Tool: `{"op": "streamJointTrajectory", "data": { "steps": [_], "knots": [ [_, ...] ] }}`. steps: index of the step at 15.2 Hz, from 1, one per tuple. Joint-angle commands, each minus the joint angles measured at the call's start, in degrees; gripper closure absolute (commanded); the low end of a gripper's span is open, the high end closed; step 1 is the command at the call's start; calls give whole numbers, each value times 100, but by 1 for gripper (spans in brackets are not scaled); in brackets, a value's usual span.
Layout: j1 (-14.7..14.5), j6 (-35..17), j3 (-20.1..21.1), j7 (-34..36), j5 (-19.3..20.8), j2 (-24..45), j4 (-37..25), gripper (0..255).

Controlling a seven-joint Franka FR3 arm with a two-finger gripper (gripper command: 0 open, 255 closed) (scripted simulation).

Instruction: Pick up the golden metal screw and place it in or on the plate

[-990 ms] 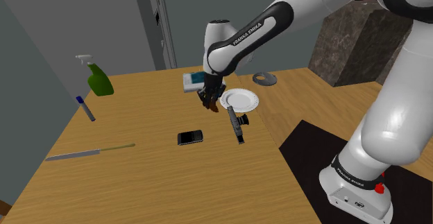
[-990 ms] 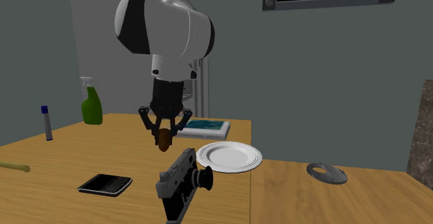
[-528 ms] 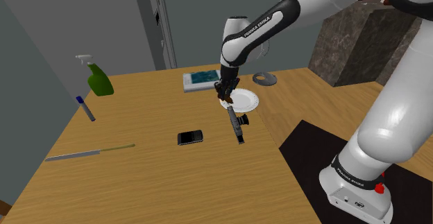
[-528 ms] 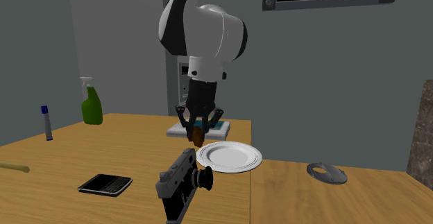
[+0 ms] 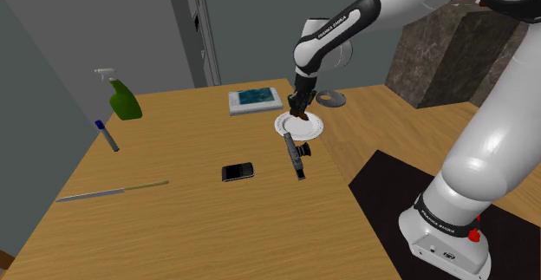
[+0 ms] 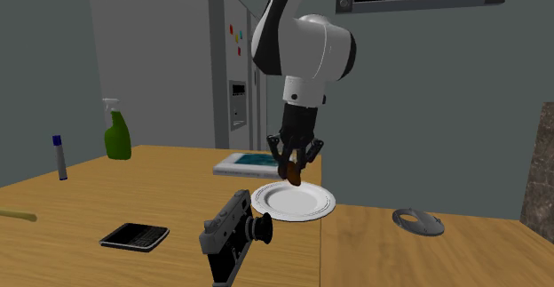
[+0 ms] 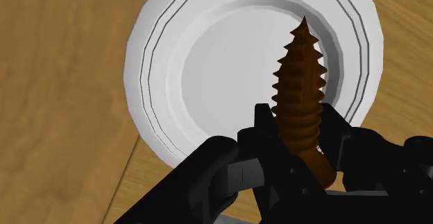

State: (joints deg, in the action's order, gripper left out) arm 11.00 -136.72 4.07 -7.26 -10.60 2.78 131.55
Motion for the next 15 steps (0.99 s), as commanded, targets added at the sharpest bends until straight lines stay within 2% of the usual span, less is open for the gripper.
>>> {"op": "streamJointTrajectory", "data": {
  "steps": [1, 10, 15],
  "knots": [
    [30, -100, -25, -91, -21, 54, 54, 255],
    [21, -764, -1, -226, -122, 573, 204, 255],
    [22, -765, 0, -226, -122, 573, 204, 255]
  ]
}}
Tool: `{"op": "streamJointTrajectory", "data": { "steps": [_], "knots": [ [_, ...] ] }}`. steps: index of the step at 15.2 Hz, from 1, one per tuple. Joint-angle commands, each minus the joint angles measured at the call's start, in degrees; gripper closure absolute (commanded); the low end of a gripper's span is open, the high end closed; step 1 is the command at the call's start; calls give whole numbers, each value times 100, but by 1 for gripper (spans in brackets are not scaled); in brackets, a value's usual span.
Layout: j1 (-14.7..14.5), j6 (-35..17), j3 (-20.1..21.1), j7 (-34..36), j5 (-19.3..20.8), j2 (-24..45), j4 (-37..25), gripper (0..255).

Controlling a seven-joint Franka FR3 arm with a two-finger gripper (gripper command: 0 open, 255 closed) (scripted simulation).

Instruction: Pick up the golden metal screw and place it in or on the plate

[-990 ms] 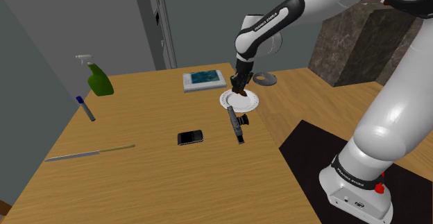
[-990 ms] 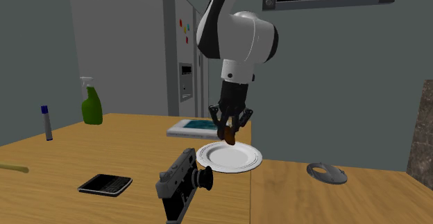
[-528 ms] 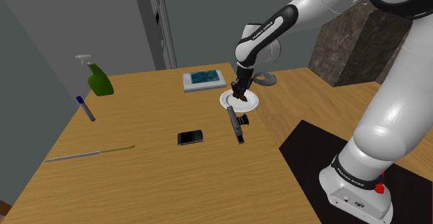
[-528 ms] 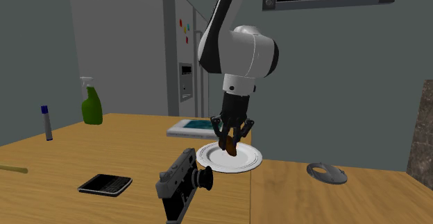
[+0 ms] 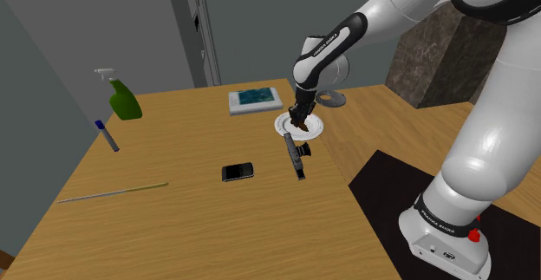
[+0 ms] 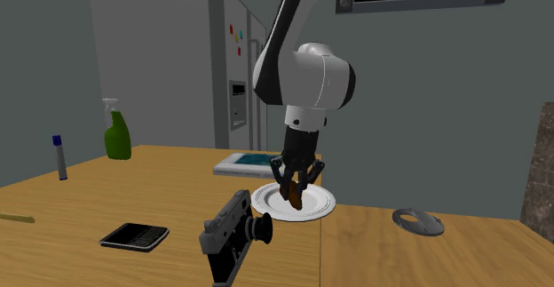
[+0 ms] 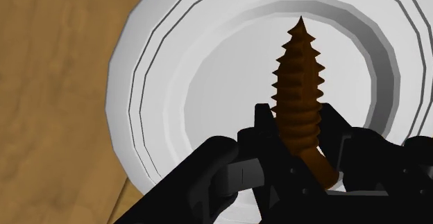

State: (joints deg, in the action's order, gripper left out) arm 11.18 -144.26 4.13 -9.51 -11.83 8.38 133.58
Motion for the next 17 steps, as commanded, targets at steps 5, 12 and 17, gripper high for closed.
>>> {"op": "streamJointTrajectory", "data": {
  "steps": [5, 12, 17],
  "knots": [
    [6, -11, -5, 0, 1, 9, 7, 0],
    [45, 540, -50, 48, 77, -450, -81, 0],
    [56, 688, -61, 60, 96, -563, -115, 0]
  ]
}}
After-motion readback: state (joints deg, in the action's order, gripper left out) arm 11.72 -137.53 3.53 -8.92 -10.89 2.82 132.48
